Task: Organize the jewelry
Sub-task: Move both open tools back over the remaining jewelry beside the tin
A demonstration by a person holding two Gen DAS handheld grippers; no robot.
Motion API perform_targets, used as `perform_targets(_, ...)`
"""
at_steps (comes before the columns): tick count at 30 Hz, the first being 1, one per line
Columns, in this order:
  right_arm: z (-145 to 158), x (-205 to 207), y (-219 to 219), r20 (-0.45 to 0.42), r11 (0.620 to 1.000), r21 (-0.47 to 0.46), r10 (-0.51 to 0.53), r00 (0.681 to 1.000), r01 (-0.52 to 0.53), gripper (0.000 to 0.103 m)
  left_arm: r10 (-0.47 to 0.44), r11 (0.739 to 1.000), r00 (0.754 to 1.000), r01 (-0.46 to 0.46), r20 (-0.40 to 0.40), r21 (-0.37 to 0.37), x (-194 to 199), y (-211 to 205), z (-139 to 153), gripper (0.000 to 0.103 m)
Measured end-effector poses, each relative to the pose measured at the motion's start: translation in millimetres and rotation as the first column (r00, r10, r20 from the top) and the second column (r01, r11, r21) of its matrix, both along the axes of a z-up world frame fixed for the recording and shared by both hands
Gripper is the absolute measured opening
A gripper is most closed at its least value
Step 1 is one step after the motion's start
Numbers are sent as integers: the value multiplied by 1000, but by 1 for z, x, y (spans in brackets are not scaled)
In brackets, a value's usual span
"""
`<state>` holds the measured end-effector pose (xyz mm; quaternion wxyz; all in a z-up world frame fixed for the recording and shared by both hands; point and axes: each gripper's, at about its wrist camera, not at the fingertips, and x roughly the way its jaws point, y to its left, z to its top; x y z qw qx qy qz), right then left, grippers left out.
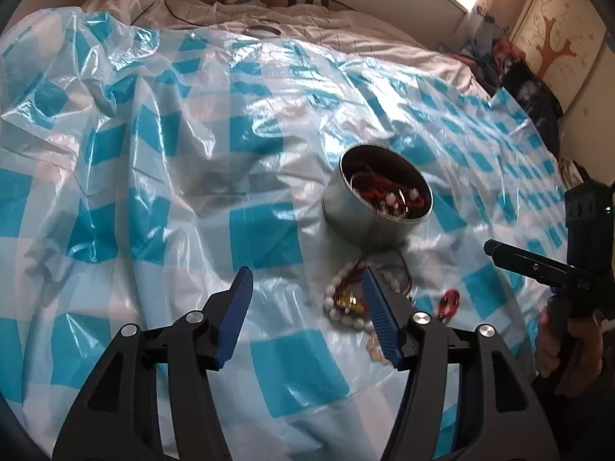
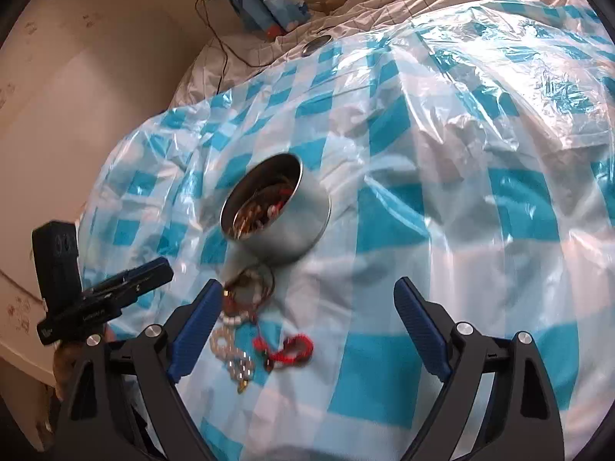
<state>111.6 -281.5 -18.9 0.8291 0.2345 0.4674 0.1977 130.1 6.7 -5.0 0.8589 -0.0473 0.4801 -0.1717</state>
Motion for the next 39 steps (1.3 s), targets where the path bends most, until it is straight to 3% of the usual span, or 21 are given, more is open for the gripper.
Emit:
perform_targets(9, -7, -16, -7, -17, 998, 65, -8, 1000, 9, 87, -71, 997, 997, 72, -34, 24, -7, -11, -16, 57)
perform_targets(13, -8, -19, 1, -29, 998, 57, 30, 999, -28, 87, -79, 996, 997, 79, -10, 45, -9, -13, -13, 57)
perform_targets(15, -11, -20, 4, -41, 994, 96, 54, 998, -49, 87, -122, 991, 992, 122, 8, 57, -12, -20, -11, 57)
perform_targets(18, -14, -18, 2, -59, 988, 146, 58, 997, -49, 87, -193, 976, 980, 188, 40, 115, -20, -32, -7, 57)
perform_targets(23, -17, -17, 16, -73, 992, 92, 97, 993, -90, 87, -313, 937, 945, 290, 97, 195, -39, -48, -2, 61)
perform_targets(29, -19, -18, 21, -65, 994, 39, 107, 992, -105, 87, -328, 910, 938, 281, 115, 304, -48, -55, -3, 64)
perform_targets(39, -21, -16, 21, -69, 994, 21, 107, 992, -105, 87, -323, 897, 935, 255, 143, 360, -55, -52, 1, 69)
